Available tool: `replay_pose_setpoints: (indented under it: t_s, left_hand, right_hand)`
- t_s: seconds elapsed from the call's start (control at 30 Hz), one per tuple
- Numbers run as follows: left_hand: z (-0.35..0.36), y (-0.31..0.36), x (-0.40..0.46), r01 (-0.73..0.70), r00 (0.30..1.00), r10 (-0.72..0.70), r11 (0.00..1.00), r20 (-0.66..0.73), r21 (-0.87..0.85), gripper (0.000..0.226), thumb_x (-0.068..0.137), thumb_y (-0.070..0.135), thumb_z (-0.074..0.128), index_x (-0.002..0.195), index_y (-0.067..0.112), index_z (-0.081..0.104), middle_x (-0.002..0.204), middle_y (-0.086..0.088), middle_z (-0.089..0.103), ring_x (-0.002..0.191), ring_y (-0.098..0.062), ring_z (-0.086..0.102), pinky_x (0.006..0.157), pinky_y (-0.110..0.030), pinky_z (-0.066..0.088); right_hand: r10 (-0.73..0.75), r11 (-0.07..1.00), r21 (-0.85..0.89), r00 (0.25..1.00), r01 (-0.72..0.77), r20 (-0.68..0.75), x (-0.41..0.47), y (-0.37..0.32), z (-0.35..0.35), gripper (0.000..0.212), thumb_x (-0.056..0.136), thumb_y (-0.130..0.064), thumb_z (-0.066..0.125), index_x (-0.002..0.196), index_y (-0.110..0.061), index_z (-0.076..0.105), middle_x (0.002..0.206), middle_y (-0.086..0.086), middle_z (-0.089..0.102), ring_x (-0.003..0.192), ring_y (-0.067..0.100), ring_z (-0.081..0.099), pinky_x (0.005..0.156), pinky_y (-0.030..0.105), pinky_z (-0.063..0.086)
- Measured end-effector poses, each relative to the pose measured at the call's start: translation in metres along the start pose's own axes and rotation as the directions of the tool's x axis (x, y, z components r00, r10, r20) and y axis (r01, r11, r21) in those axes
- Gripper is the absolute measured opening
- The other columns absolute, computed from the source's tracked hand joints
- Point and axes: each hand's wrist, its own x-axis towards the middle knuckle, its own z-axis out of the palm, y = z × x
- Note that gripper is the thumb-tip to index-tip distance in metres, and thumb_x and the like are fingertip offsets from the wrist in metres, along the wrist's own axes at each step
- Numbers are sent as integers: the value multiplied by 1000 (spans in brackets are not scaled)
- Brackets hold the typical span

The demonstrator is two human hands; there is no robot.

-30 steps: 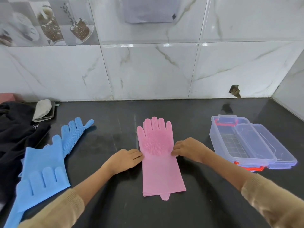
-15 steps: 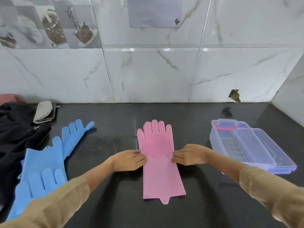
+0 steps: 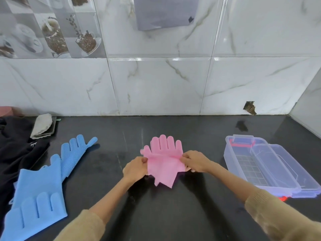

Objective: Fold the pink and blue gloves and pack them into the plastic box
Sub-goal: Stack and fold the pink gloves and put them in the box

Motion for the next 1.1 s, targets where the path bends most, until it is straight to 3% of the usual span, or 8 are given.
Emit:
replay_pose_setpoints:
  t_s: [0.2,0.37,0.47,0.57,0.67,0.77,1.03,1.1]
  left_hand:
    - [1,21,19,375,915,-374,927,155,21,6,63,14,48,62,20,48,63,5,53,67,-16,54,65,-21,41]
    - [8,35,30,350,935,-355,920,-1,177,14,79,24,44,68,22,52,63,7,48,73,-14,56,54,-19,35]
    - [3,42,35,336,928,-366,901,64,276,29,81,21,43,95,22,69,79,9,65,89,-11,67,62,-19,44]
    - [-4,46,37,353,897,-416,879,151,322,39,83,23,41,109,23,69,104,7,73,96,-11,69,80,-20,53]
    - [-9,48,38,344,890,-409,892,200,295,42,83,26,35,114,22,65,104,6,73,97,-13,70,88,-27,53]
    - [-9,46,38,351,902,-386,916,191,195,46,77,27,32,114,23,60,96,3,75,89,-17,72,86,-30,55]
    - [38,24,10,256,920,-222,965,-323,65,36,90,42,37,72,18,57,79,-1,68,72,-23,63,56,-26,35]
    - [46,16,4,190,908,-144,979,-394,79,38,95,46,31,84,21,58,77,1,69,70,-20,64,55,-26,38]
  right_hand:
    - [148,981,121,988,-152,43,19,-7,5,32,85,-26,32,70,-8,53,75,6,70,76,37,69,53,29,51]
    - [66,966,235,981,-108,180,16,4,-1,14,78,-21,50,84,-10,56,77,1,62,75,20,64,61,27,58]
    - [26,986,155,970,-65,243,11,4,-1,44,61,-27,66,102,-17,55,86,0,62,74,15,62,64,25,58]
    - [-11,998,65,993,3,121,9,1,7,49,54,-48,74,91,-20,58,80,-3,67,59,10,61,49,20,51]
    - [81,982,165,996,-86,40,17,-4,5,61,71,-69,53,70,-8,55,58,4,67,47,17,63,41,22,49]
    - [212,945,252,977,-208,12,29,-12,2,66,89,-66,30,66,-7,50,52,8,65,40,19,62,40,26,51]
    - [323,946,108,851,-306,-415,31,-18,32,56,92,-59,29,58,-16,39,58,-4,50,53,16,49,56,28,40]
    - [282,959,137,835,-246,-473,29,-19,40,45,94,-45,34,58,-17,37,56,-5,46,50,13,42,54,29,39]
